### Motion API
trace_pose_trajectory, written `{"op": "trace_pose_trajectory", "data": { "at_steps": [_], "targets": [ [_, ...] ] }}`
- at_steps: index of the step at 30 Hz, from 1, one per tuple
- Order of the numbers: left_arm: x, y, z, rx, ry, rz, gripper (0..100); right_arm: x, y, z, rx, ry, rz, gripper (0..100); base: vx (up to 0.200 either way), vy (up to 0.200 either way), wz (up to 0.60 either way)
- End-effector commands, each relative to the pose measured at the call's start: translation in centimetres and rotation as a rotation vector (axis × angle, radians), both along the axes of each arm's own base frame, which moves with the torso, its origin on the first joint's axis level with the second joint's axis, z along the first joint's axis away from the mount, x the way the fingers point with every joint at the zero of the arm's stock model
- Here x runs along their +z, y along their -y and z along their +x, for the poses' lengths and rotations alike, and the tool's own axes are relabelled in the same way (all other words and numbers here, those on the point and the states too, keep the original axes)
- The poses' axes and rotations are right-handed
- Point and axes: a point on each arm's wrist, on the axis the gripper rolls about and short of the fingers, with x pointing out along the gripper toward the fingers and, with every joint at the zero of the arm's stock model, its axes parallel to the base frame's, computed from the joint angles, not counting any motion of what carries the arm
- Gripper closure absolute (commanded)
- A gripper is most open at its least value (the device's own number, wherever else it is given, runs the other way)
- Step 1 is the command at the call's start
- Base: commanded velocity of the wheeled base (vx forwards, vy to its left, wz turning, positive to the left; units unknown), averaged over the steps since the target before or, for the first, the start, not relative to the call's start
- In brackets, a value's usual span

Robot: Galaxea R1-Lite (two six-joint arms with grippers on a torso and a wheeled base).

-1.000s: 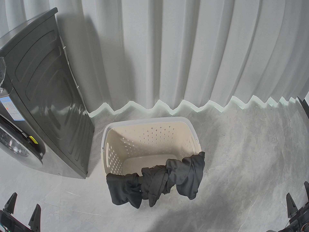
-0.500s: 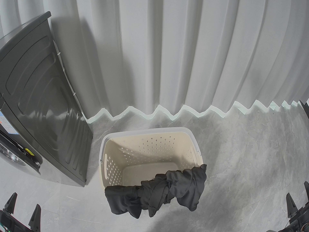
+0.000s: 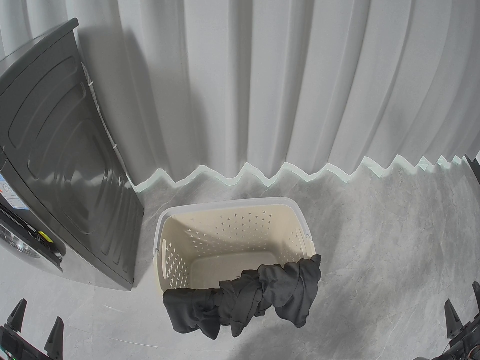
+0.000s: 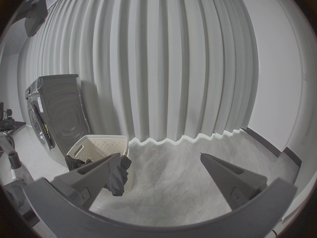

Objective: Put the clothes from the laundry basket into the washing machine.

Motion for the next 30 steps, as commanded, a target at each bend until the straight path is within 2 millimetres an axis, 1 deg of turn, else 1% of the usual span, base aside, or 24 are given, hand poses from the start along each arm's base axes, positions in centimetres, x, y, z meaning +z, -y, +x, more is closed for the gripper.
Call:
{"op": "trace_pose_trajectory", "data": {
  "at_steps": [1,4,10,22,30],
  "targets": [
    [-0.50,0.00,0.00,0.000,-0.001,0.000,0,-0.53,0.00,0.01,0.001,-0.001,0.000,0,0.000,0.000,0.00],
    [-0.50,0.00,0.00,-0.001,-0.001,0.000,0,-0.53,0.00,0.01,0.001,-0.001,0.000,0,0.000,0.000,0.00],
    [-0.50,0.00,0.00,0.000,-0.001,0.000,0,-0.53,0.00,0.01,0.001,-0.001,0.000,0,0.000,0.200,0.00],
    [-0.50,0.00,0.00,0.000,-0.001,0.000,0,-0.53,0.00,0.01,0.001,-0.001,0.000,0,0.000,0.000,0.00],
    [-0.50,0.00,0.00,0.000,-0.001,0.000,0,-0.53,0.00,0.01,0.001,-0.001,0.000,0,0.200,0.000,0.00]
  ]
}}
